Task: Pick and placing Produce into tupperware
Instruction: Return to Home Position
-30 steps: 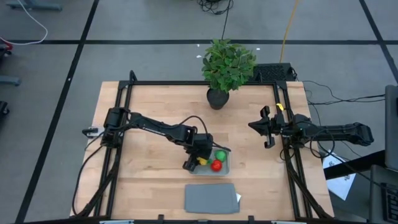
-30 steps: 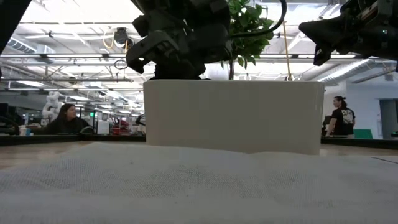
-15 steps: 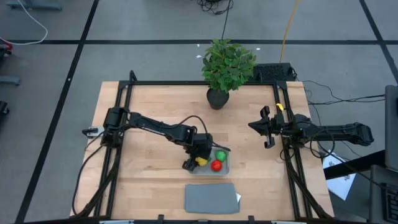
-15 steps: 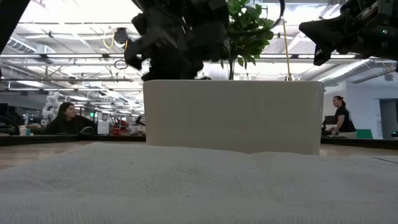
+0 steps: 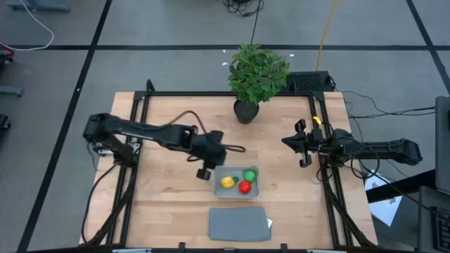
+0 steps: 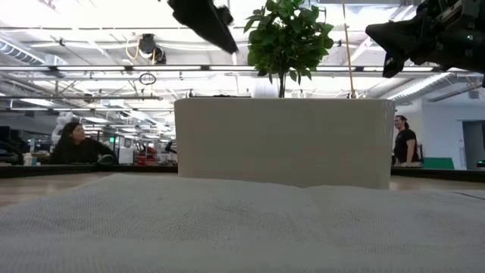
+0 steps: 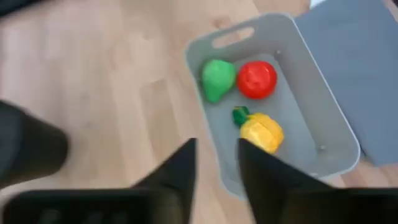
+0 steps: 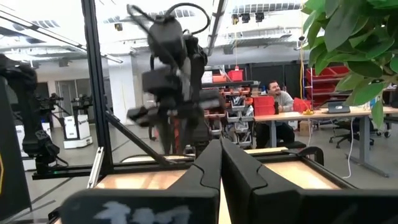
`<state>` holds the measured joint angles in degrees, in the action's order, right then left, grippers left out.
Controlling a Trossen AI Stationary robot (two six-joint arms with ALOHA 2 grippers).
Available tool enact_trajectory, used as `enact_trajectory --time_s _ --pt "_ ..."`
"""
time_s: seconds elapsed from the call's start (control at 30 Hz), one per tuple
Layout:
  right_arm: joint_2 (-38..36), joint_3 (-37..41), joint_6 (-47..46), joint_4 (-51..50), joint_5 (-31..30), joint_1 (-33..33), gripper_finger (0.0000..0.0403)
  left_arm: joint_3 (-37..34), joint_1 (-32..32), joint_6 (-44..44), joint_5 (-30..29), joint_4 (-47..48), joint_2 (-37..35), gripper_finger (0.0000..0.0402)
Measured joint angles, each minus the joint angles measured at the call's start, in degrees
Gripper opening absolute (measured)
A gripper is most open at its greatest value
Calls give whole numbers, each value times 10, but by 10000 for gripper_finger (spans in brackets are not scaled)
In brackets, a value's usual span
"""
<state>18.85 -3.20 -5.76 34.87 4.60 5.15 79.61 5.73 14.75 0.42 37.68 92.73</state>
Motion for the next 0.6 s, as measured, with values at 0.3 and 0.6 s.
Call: enact_trajectory --time_s 0.3,0.6 --pt "-16 0 -2 -10 1 0 0 -124 2 -48 -62 -67 -147 12" --pt "-54 -26 5 -121 0 0 0 -334 21 -54 -134 -321 -322 1"
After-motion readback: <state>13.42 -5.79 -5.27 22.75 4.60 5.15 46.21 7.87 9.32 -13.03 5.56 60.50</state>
